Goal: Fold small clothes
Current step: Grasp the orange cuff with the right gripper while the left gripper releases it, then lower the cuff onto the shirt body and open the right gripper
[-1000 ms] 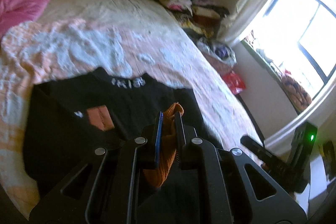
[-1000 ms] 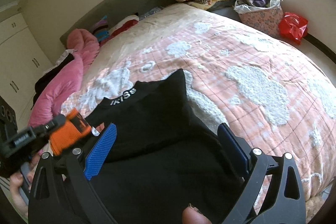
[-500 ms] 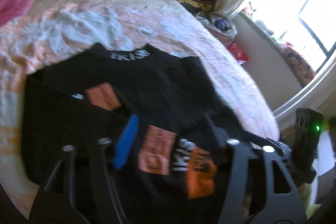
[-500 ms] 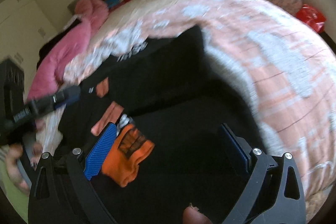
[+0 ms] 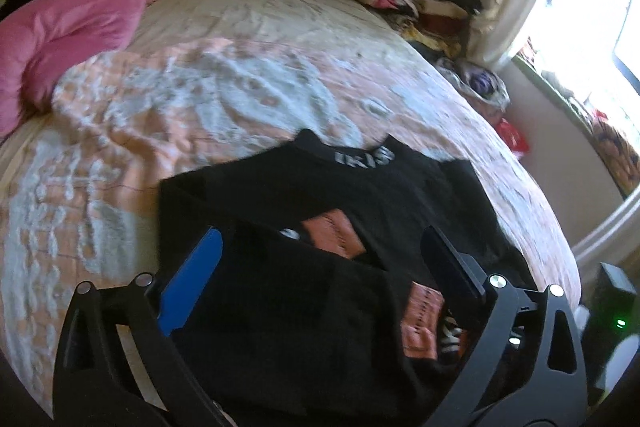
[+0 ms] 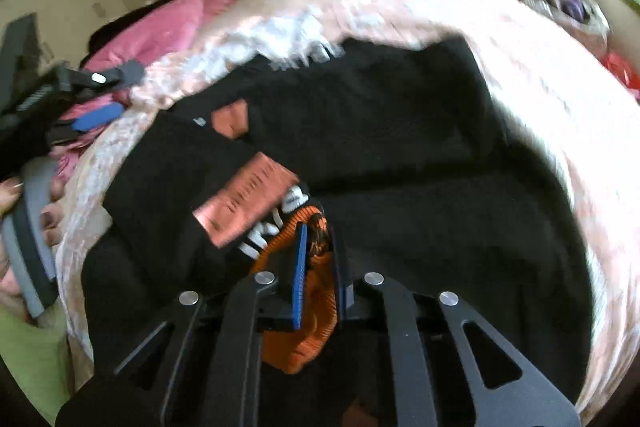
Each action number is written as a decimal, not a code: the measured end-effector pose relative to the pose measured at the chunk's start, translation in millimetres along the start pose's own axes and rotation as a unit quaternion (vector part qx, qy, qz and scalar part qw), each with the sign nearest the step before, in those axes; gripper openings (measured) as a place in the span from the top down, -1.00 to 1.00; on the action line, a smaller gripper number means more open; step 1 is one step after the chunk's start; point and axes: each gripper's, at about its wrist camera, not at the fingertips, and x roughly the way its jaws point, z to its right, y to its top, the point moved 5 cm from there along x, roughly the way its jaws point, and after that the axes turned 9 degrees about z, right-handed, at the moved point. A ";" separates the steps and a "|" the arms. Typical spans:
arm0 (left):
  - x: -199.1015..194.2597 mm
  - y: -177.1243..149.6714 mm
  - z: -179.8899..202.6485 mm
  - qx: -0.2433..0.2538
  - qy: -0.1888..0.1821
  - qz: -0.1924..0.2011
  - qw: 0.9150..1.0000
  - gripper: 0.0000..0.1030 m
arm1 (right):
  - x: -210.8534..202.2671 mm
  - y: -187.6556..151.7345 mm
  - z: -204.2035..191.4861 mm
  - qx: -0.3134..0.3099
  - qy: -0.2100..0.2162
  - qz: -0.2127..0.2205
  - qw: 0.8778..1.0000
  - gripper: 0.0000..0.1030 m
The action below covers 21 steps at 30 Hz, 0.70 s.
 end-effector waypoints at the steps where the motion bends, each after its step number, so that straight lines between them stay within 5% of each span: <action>1: -0.4 2.9 -4.9 -0.007 0.004 0.003 1.000 -0.81 | -2.8 7.2 -4.0 -0.013 0.005 0.010 1.000 0.80; 8: -11.9 19.8 -43.9 -0.047 0.027 0.032 0.998 -0.81 | -23.8 79.5 -39.3 -0.112 0.044 0.085 0.989 0.82; 14: -16.6 26.5 -56.8 -0.065 0.028 0.043 0.997 -0.81 | -48.4 138.0 -32.7 -0.169 0.016 0.154 0.973 0.83; 21: 1.4 15.6 -48.8 -0.046 0.029 0.020 0.998 -0.81 | -16.1 138.6 17.0 -0.147 -0.018 0.137 0.979 0.83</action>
